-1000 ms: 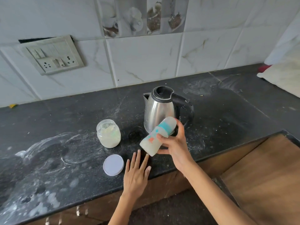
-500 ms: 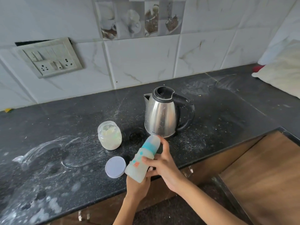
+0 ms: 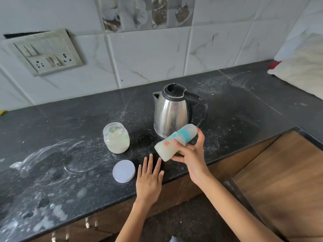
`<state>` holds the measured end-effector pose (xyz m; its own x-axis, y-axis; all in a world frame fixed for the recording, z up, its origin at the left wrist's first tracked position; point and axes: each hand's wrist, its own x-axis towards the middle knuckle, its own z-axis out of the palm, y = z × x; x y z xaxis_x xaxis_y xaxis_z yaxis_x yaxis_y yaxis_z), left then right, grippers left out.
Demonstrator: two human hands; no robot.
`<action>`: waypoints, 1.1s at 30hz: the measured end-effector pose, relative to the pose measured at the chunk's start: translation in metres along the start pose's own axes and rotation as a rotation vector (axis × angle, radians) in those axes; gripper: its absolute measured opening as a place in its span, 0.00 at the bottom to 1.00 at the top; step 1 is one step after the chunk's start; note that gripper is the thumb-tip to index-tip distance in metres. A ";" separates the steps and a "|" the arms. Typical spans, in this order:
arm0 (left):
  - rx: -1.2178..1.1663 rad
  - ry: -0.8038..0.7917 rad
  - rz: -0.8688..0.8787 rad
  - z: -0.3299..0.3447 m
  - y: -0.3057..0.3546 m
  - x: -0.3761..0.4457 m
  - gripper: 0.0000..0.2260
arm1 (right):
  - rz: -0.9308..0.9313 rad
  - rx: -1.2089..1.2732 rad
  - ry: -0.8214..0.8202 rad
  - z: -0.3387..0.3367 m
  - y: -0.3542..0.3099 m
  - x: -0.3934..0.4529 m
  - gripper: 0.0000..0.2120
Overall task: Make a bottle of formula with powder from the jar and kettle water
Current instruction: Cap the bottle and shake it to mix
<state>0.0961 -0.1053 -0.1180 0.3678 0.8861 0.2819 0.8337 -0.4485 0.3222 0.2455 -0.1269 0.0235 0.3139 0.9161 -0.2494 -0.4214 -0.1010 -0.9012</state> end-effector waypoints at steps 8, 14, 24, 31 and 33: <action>-0.071 -0.038 -0.021 0.017 -0.010 -0.007 0.19 | 0.048 -0.031 -0.057 0.016 0.015 -0.015 0.40; -0.247 -0.012 -0.090 0.008 -0.007 -0.009 0.19 | 0.131 -0.100 -0.178 0.028 0.035 -0.030 0.40; -0.216 -0.069 -0.073 0.010 -0.006 -0.009 0.17 | 0.097 -0.118 -0.199 0.025 0.029 -0.035 0.41; -0.046 -0.026 -0.097 0.002 0.000 -0.005 0.21 | -0.026 0.011 -0.002 0.015 0.004 -0.011 0.40; -0.227 -0.025 -0.073 -0.006 0.030 -0.006 0.21 | 0.063 -0.071 -0.144 0.027 0.026 -0.031 0.40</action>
<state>0.1166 -0.1252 -0.1047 0.3223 0.9185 0.2289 0.7455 -0.3953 0.5366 0.2015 -0.1473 0.0175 0.1615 0.9527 -0.2573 -0.3736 -0.1823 -0.9095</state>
